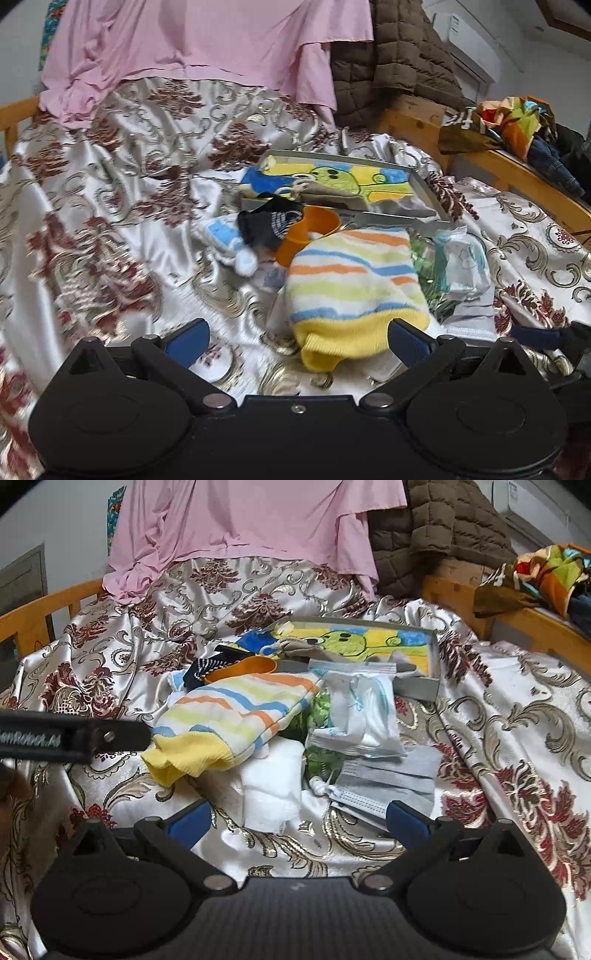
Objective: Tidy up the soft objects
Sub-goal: 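Lower the left tool onto the striped yellow hat and close on it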
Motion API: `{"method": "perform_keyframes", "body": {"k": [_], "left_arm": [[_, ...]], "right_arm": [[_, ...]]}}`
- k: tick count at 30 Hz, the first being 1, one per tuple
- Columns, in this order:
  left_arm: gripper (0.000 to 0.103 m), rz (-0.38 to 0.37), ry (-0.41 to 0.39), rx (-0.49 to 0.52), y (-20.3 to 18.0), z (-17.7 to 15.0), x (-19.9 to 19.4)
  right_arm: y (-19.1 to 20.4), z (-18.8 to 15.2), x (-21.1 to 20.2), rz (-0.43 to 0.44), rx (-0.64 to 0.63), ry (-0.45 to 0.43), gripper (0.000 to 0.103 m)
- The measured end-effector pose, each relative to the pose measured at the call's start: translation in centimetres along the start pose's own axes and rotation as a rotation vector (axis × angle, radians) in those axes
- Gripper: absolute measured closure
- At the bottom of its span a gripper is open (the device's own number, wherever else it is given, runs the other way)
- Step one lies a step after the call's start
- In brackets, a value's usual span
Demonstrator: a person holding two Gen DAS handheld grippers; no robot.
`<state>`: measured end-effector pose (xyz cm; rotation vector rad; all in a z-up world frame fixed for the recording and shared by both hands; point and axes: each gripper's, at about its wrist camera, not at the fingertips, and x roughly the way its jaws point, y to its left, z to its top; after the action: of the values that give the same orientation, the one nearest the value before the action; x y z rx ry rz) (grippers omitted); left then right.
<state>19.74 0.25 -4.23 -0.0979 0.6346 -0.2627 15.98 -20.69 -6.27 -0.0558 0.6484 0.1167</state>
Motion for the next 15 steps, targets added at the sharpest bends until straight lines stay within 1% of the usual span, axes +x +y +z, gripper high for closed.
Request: {"method": "perform_keyframes", "body": {"k": [6, 9, 12, 13, 15], "left_arm": [[0.001, -0.076, 0.042, -0.022, -0.2, 1.5, 2.7], [0.001, -0.103, 0.066, -0.033, -0.3, 2.1, 4.1], [0.001, -0.123, 0.081, -0.019, -0.5, 2.5, 5.3], [0.001, -0.132, 0.085, -0.013, -0.5, 2.6, 5.6], [0.001, -0.153, 0.096, -0.005, -0.5, 2.8, 6.2]], "right_arm": [[-0.5, 0.3, 1.4, 0.04, 0.019, 0.02, 0.0], [-1.0, 0.4, 1.9, 0.05, 0.036, 0.002, 0.0], [-1.1, 0.7, 2.4, 0.065, 0.039, -0.01, 0.001], [-1.2, 0.8, 2.7, 0.076, 0.038, -0.011, 0.001], [-1.1, 0.8, 3.1, 0.103, 0.032, -0.006, 0.006]]}}
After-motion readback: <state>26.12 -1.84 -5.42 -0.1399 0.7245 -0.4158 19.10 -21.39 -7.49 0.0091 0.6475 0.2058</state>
